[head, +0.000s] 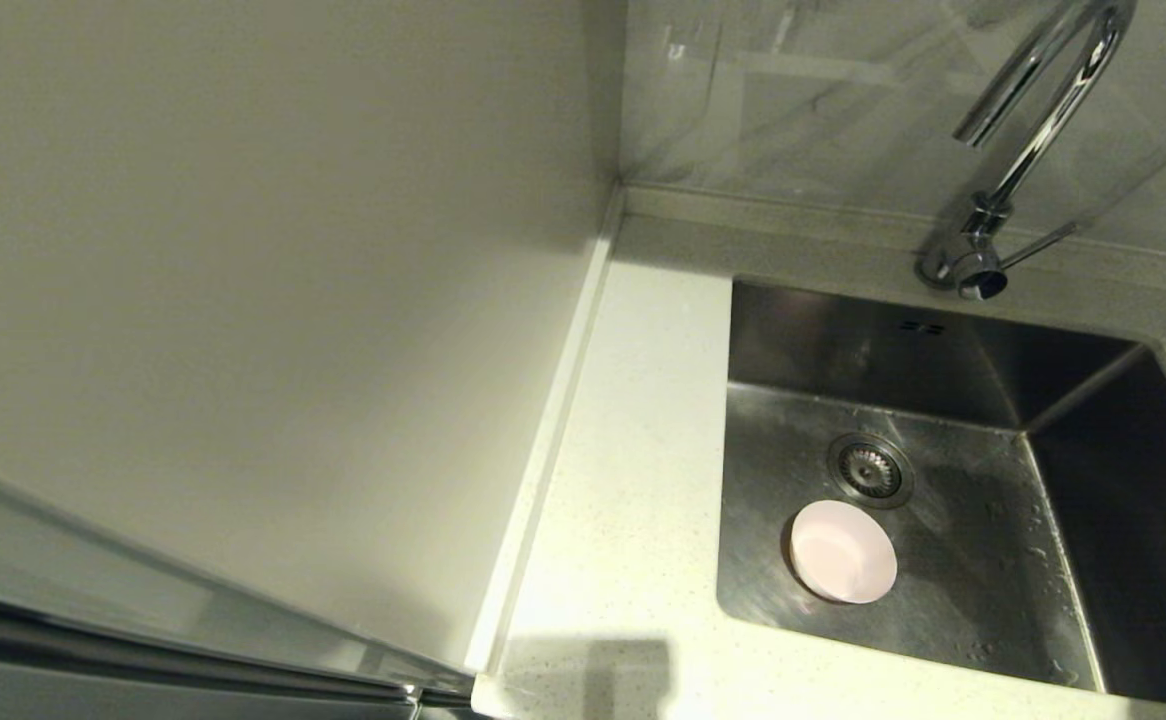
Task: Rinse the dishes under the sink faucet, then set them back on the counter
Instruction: Put a bowl back to the table from the sink
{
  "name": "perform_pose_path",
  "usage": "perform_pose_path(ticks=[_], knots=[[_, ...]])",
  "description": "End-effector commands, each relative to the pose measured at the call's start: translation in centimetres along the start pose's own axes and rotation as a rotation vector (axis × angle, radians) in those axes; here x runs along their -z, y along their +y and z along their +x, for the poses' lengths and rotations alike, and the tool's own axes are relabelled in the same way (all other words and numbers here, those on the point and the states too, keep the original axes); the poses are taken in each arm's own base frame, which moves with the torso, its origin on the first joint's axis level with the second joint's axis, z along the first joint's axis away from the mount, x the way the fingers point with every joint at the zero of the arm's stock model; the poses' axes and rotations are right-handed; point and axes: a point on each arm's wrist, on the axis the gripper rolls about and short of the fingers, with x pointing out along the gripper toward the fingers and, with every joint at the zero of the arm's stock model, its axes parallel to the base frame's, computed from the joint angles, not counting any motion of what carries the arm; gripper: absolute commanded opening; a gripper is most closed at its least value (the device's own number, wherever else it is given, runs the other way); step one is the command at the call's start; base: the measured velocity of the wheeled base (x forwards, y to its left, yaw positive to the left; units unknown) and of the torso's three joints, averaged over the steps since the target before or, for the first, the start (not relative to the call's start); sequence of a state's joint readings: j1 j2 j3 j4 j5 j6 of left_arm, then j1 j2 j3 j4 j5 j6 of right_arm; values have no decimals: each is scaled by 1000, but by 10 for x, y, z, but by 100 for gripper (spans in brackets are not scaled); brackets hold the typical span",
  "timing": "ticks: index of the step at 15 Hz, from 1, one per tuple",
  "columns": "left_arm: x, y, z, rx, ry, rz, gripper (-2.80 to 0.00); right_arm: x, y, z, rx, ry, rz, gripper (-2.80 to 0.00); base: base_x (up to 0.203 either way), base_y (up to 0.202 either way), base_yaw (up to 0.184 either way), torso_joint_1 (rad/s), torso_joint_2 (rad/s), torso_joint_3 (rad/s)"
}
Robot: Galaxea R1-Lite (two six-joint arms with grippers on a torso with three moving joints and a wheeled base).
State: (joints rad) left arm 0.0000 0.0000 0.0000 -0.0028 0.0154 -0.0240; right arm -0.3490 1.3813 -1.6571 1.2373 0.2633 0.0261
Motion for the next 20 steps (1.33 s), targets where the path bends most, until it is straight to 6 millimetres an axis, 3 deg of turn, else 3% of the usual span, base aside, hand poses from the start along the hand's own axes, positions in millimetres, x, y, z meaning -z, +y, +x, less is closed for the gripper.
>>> perform_pose_path(ticks=[1,3,5,10,13,16,20], knots=[[0,0,0,-1,-3,-1,-280,9,-20,-11,184,-1,-140,-280,0,0,0,0,0,0],[0,0,0,1,-3,-1,-280,13,-31,-10,247,25,-121,-280,0,0,0,0,0,0],[0,0,0,0,-3,-1,-280,12,-45,3,280,56,-83,-280,0,0,0,0,0,0],[0,0,0,0,-3,-1,-280,-24,-98,88,445,19,-86,-280,0,0,0,0,0,0],[0,0,0,0,-3,-1,-280,-41,-124,127,541,-31,-103,-280,0,0,0,0,0,0],[0,0,0,0,-3,-1,-280,-42,-144,141,574,2,-94,-280,0,0,0,0,0,0],[0,0,0,2,-3,-1,-280,-43,-164,145,609,-6,-89,-280,0,0,0,0,0,0]])
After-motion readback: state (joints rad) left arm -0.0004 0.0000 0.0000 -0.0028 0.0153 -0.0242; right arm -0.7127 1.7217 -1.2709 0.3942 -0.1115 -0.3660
